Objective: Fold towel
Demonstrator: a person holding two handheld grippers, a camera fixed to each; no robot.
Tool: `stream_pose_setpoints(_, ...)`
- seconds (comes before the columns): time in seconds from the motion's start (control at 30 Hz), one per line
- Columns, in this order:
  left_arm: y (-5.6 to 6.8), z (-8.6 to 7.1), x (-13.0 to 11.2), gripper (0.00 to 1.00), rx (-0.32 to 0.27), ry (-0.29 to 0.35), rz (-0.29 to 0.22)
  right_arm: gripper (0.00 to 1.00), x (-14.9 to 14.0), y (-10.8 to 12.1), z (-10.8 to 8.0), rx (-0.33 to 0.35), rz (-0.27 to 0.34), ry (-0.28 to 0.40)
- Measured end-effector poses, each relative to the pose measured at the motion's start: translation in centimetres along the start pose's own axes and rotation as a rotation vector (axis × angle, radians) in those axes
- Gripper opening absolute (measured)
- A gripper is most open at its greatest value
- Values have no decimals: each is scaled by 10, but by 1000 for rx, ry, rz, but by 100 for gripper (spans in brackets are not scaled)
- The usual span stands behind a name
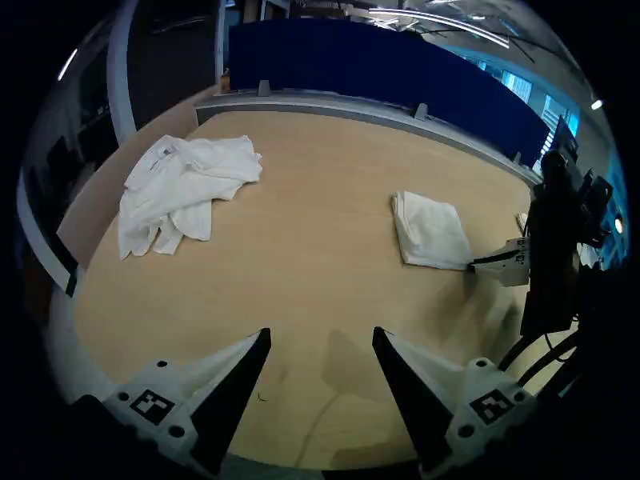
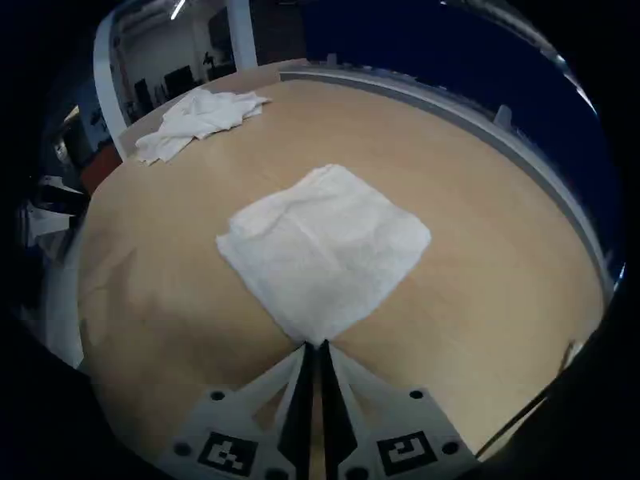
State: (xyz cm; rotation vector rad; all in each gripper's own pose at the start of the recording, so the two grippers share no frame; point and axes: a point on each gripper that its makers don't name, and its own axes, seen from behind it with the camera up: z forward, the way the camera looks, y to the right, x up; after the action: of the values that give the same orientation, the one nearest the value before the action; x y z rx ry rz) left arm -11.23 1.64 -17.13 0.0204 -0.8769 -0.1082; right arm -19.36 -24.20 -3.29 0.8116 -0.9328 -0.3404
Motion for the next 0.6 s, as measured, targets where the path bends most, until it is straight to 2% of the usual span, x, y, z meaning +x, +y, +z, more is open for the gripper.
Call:
stream_pose_setpoints(0.3,0,-2,1,94,-4,1,4,4,17,3,-13,-15,-14,43)
stream_pose_setpoints(0.4,1,-3,3,94,-7,3,9,4,33,4,-23,-15,-9,80)
stream_pose_setpoints(0.6,6,-4,10,94,-16,16,19,4,84,9,-52,-17,5,179)
